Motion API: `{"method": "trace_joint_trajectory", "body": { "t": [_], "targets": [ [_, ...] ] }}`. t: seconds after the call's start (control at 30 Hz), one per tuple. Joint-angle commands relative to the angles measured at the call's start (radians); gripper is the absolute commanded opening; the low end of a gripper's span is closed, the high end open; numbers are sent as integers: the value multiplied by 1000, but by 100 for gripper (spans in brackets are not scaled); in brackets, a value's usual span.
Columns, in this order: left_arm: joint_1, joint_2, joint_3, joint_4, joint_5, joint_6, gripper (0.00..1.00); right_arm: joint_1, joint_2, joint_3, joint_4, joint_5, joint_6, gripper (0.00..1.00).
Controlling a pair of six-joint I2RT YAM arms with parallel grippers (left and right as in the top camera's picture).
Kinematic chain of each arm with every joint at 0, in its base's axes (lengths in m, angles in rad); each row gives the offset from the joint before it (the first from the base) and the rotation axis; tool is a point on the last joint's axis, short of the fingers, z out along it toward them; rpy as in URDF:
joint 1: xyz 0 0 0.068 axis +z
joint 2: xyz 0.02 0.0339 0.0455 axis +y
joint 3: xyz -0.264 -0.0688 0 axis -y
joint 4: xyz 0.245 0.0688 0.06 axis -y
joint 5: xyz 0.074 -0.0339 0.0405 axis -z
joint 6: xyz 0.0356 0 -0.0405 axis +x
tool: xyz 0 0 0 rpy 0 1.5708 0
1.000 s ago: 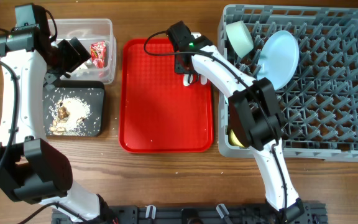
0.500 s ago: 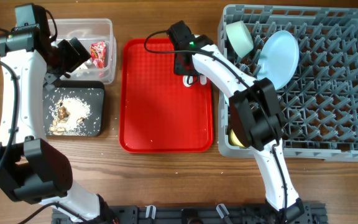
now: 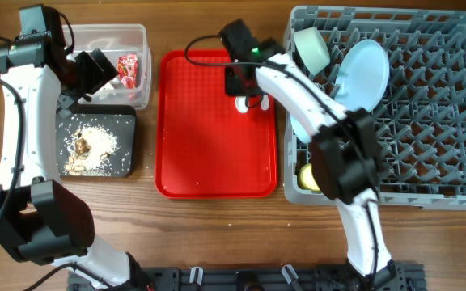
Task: Sort waste into correct bins and load items into the dishwasher rack
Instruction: 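Lift the white spoon and carry it right over the rack, then lower the spoon into the rack and open the right gripper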
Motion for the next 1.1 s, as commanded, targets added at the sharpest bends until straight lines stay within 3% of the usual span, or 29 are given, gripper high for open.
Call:
{"method": "trace_joint_trajectory", "body": {
  "t": [0.0, 0.37, 0.6, 0.87, 1.07],
  "targets": [
    [0, -16, 14, 3, -10, -10, 100, -15, -210, 5, -66, 3, -49, 4],
    [0, -16, 14, 3, -10, -10, 100, -70, -616, 5, -393, 235, -49, 4],
    [0, -16, 14, 3, -10, -10, 100, -70, -767, 3, -661, 421, 107, 4],
    [0, -16, 14, 3, -10, -10, 100, -70, -822, -216, -618, 482, 64, 4],
    [0, -16, 14, 3, -10, -10, 100, -76, -821, -497, -367, 512, -15, 7]
  ]
}}
